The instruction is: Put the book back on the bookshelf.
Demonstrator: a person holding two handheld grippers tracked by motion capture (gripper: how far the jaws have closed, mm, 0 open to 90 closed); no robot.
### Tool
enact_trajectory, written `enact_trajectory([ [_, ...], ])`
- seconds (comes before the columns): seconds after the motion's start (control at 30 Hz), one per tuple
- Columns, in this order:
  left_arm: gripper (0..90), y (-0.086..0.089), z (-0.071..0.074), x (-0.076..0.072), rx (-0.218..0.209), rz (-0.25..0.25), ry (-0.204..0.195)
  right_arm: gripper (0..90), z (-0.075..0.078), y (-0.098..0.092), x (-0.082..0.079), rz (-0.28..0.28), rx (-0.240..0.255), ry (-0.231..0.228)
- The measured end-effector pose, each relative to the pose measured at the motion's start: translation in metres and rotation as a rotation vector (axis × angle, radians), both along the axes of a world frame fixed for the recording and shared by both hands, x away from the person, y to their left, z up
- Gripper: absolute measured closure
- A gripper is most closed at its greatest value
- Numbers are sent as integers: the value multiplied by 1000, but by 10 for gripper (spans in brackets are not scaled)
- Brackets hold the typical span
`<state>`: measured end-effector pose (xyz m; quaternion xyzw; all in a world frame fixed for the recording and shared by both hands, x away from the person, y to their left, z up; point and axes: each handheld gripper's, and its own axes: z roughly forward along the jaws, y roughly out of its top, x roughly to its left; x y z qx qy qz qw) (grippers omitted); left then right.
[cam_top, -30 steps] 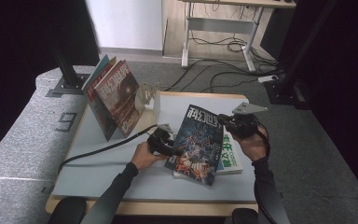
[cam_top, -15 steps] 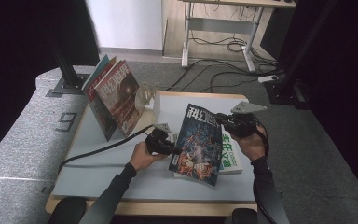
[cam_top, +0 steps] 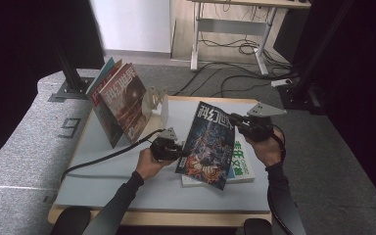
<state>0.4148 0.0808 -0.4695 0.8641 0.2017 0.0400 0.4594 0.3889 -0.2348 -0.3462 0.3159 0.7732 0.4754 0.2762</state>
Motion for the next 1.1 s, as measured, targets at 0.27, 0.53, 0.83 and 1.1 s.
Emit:
enact_trajectory([
  [0.27,806,15,2,-5,-81,52,-71,800,12,0,-3,-6,22,-43],
  [0.53,813,26,-2,-17,-63,25,-101,812,9,-3,-4,-12,29,-43],
  [0.83,830,34,-6,-30,-40,13,-148,794,11,-2,-7,7,40,-51],
  [1.1,832,41,-10,-34,-56,1,-160,625,7,-1,-6,26,23,-52],
])
